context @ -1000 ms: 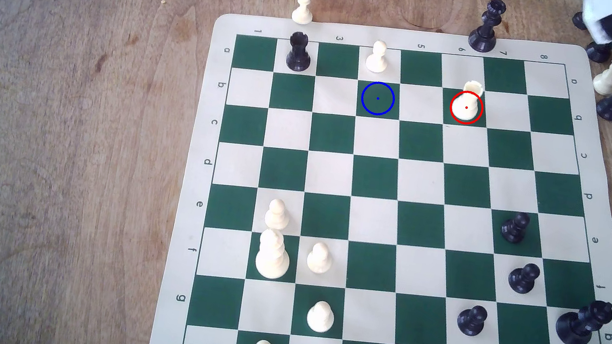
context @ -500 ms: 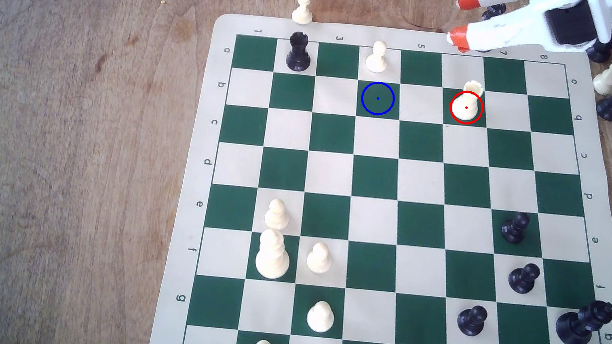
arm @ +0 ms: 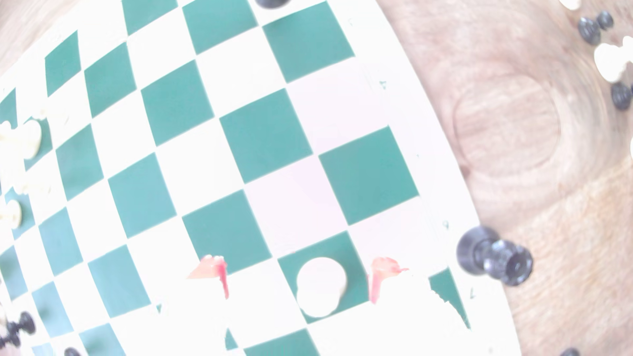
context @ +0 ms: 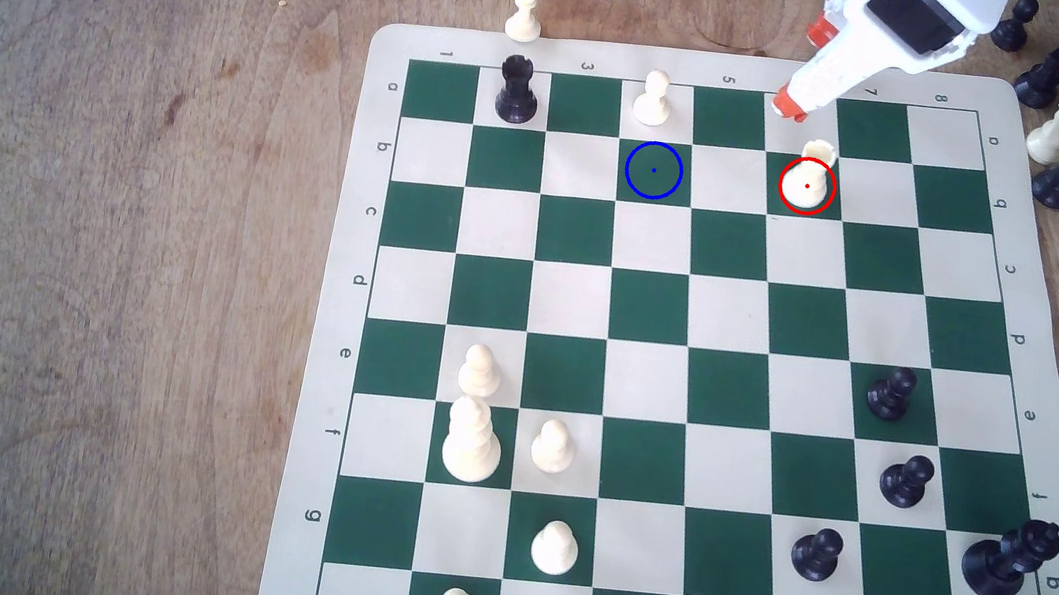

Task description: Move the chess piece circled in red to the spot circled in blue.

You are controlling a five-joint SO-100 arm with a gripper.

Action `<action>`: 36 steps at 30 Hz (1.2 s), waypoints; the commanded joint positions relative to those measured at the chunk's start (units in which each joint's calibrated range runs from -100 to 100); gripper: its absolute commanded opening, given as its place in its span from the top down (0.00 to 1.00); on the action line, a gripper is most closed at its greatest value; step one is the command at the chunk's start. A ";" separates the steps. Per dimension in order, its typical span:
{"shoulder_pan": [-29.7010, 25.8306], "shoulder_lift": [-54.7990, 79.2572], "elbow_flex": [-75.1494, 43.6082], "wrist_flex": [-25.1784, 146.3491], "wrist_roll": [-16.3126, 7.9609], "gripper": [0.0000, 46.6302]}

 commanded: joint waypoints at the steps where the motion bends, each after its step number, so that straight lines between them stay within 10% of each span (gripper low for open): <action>1: -0.31 -0.47 -0.36 1.52 0.20 0.53; 36: -2.27 6.92 15.23 -14.13 -0.10 0.53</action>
